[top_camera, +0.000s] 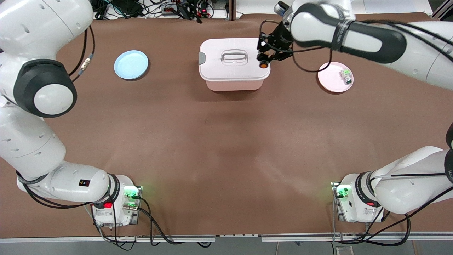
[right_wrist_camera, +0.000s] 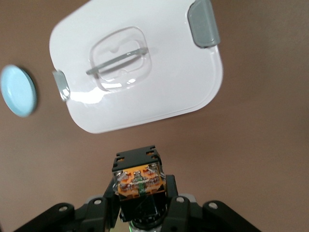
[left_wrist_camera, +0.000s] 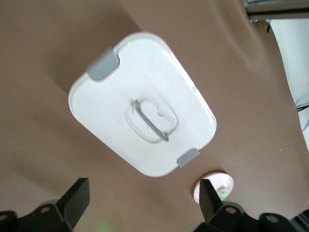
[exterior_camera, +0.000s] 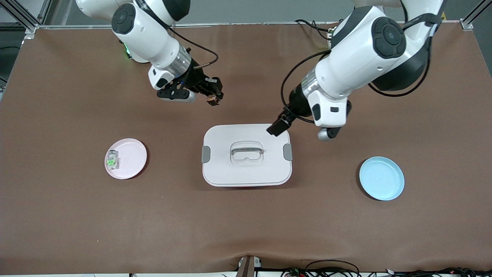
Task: Transfer orange switch to right arm and place
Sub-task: 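Open the left gripper and carry the switch toward the pink plate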
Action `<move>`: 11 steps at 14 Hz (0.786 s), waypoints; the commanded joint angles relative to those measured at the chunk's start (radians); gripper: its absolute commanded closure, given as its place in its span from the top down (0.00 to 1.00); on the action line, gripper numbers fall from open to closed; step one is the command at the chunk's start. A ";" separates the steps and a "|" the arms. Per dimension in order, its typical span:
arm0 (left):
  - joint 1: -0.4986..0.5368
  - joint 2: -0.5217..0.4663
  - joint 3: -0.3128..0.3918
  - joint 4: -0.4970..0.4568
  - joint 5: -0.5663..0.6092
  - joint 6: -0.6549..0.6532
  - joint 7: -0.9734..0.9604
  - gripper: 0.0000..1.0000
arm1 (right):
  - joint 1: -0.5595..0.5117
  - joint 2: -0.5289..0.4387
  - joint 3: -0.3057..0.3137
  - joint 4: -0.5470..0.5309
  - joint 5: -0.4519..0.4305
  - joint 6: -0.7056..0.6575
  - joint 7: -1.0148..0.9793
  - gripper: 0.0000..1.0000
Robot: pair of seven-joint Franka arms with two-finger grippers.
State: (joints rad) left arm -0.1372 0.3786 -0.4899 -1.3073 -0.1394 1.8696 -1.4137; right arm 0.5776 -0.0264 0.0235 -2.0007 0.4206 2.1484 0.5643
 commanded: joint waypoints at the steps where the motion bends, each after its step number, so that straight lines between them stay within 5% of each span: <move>1: 0.063 -0.026 0.004 -0.015 0.073 -0.079 0.169 1.00 | -0.117 -0.012 0.007 0.031 -0.025 -0.152 -0.290 0.01; 4: 0.129 -0.027 0.005 -0.015 0.188 -0.147 0.371 1.00 | -0.241 -0.020 0.007 0.030 -0.086 -0.264 -0.585 0.01; 7: 0.206 -0.030 0.005 -0.017 0.239 -0.193 0.606 1.00 | -0.289 -0.018 0.009 0.030 -0.303 -0.274 -0.821 0.01; 11: 0.287 -0.043 0.005 -0.017 0.299 -0.239 0.795 1.00 | -0.386 -0.006 0.009 0.020 -0.344 -0.265 -1.175 0.01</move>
State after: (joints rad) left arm 0.1312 0.3666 -0.4810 -1.3092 0.1156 1.6594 -0.6815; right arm 0.2481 -0.0299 0.0149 -1.9766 0.0989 1.8865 -0.4465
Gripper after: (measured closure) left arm 0.000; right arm 0.595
